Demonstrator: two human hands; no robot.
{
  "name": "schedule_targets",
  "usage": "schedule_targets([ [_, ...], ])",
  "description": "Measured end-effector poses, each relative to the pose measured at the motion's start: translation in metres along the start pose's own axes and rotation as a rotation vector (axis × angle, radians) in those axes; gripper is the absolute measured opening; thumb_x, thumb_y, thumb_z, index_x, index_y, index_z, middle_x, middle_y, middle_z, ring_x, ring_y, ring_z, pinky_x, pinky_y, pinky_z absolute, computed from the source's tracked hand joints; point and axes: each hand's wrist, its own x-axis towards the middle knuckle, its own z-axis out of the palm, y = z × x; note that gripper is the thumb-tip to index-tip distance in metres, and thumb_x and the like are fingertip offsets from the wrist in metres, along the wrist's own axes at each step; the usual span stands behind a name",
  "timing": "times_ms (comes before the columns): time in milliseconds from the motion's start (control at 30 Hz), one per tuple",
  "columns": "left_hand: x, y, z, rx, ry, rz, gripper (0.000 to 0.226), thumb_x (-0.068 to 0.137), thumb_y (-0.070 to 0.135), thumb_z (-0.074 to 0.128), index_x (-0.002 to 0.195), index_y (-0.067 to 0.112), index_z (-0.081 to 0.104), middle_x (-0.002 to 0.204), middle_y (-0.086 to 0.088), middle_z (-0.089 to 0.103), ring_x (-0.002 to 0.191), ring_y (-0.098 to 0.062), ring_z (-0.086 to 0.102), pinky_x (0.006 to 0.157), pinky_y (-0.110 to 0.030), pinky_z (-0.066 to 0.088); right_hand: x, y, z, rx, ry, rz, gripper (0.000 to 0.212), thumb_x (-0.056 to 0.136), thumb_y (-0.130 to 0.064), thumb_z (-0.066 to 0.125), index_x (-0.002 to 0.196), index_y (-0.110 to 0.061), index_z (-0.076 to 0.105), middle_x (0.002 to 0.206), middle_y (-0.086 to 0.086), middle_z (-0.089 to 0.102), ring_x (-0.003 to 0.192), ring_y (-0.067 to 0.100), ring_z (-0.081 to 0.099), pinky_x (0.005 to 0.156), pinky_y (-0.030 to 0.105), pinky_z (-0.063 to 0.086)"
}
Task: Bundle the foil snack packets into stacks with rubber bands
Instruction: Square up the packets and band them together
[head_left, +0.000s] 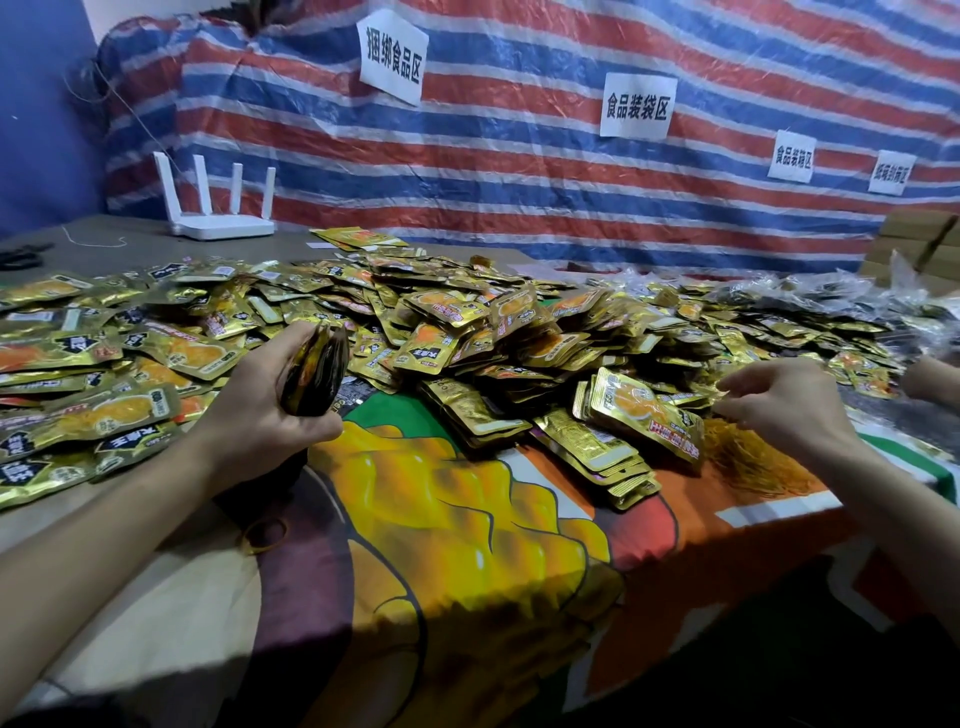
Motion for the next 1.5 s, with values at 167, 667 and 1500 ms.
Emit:
schedule_targets([
  [167, 0.000, -0.004, -0.001, -0.023, -0.003, -0.003, 0.073, 0.056, 0.037, 0.073, 0.109, -0.007, 0.049, 0.089, -0.038, 0.046, 0.077, -0.056, 0.049, 0.070, -0.071, 0.042, -0.004, -0.011, -0.008, 0.044, 0.190, -0.078, 0.012, 0.089, -0.011, 0.076, 0.098, -0.003, 0.078, 0.088, 0.015, 0.075, 0.070, 0.021, 0.064, 0.065, 0.025, 0.048],
  [667, 0.003, -0.005, -0.005, -0.330, 0.073, -0.133, 0.048, 0.053, 0.020, 0.073, 0.098, 0.006, 0.061, 0.082, -0.005, 0.061, 0.076, -0.025, 0.057, 0.073, -0.042, 0.047, -0.066, -0.212, 0.103, 0.538, -0.289, -0.480, 0.018, 0.099, -0.025, 0.064, 0.090, -0.012, 0.072, 0.080, -0.001, 0.072, 0.071, 0.009, 0.066, 0.066, 0.029, 0.056],
  [1500, 0.018, -0.016, -0.044, -1.223, 0.017, -0.494, 0.051, 0.054, 0.011, 0.069, 0.102, 0.007, 0.051, 0.084, -0.002, 0.050, 0.070, -0.016, 0.050, 0.068, -0.030, 0.048, -0.078, -0.268, 0.194, 1.632, -1.029, 0.095, 0.028, 0.089, -0.011, 0.054, 0.066, -0.010, 0.067, 0.073, 0.004, 0.066, 0.066, 0.013, 0.064, 0.067, 0.026, 0.045],
])
